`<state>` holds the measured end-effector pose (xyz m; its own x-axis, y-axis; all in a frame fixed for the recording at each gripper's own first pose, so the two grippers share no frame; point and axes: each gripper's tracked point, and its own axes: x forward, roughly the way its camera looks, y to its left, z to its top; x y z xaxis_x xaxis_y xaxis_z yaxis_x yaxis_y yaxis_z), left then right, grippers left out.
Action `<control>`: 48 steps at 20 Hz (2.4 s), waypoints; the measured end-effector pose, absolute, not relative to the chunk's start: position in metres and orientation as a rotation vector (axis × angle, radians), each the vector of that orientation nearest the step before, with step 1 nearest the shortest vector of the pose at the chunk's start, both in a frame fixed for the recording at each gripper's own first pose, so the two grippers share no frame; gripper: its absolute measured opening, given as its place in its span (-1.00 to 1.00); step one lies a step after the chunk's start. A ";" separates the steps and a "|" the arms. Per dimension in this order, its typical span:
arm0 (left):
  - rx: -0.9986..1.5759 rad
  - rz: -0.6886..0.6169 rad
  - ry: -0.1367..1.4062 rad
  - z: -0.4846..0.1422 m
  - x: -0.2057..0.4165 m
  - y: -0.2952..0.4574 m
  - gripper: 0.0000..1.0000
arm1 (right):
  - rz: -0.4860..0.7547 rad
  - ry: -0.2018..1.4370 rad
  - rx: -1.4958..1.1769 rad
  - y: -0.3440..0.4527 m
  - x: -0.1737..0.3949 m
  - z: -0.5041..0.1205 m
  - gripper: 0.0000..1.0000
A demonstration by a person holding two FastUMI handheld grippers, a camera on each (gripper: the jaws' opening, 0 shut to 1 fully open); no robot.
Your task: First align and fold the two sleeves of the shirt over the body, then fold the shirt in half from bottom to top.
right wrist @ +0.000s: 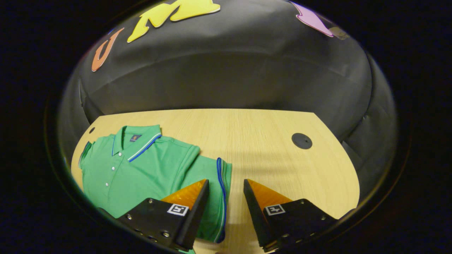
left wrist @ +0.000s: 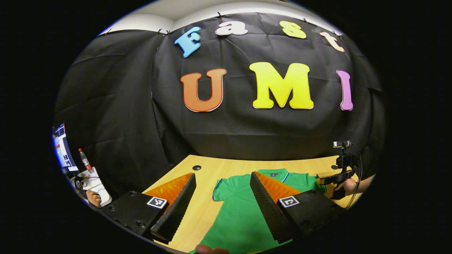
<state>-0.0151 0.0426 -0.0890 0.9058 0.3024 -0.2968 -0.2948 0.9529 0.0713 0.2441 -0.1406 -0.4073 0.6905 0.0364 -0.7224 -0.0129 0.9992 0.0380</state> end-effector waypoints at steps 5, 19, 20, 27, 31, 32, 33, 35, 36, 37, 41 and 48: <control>0.021 0.310 0.330 -0.096 -0.015 0.041 0.98 | 0.003 0.821 0.018 -0.147 0.245 -0.411 -0.14; 0.011 0.291 0.339 -0.102 -0.013 0.041 0.99 | 0.035 0.755 0.026 -0.139 0.248 -0.364 -0.98; 0.002 0.290 0.339 -0.103 -0.013 0.043 0.99 | 0.038 0.738 0.030 -0.137 0.250 -0.354 -0.98; -0.041 0.293 0.324 -0.107 -0.019 0.058 0.98 | 0.085 0.676 -0.008 -0.100 0.243 -0.305 -0.98; -0.056 0.308 0.324 -0.109 -0.029 0.075 0.98 | 0.105 0.662 -0.031 -0.075 0.242 -0.293 -0.98; -0.059 0.312 0.324 -0.109 -0.032 0.080 0.99 | 0.111 0.659 -0.034 -0.067 0.242 -0.291 -0.98; -0.060 0.316 0.323 -0.109 -0.034 0.084 0.98 | 0.116 0.657 -0.037 -0.060 0.242 -0.290 -0.98; -0.056 0.324 0.322 -0.111 -0.037 0.092 0.99 | 0.124 0.654 -0.045 -0.047 0.242 -0.288 -0.98; -0.048 0.328 0.322 -0.111 -0.040 0.097 0.99 | 0.129 0.657 -0.049 -0.040 0.242 -0.289 -0.98; -0.045 0.330 0.319 -0.111 -0.042 0.102 0.99 | 0.133 0.661 -0.052 -0.033 0.241 -0.291 -0.98; -0.050 0.333 0.317 -0.111 -0.051 0.115 0.98 | 0.147 0.688 -0.057 -0.004 0.240 -0.305 -0.98; -0.056 0.356 0.346 -0.121 -0.066 0.140 0.99 | 0.191 0.804 -0.091 0.043 0.234 -0.363 -0.96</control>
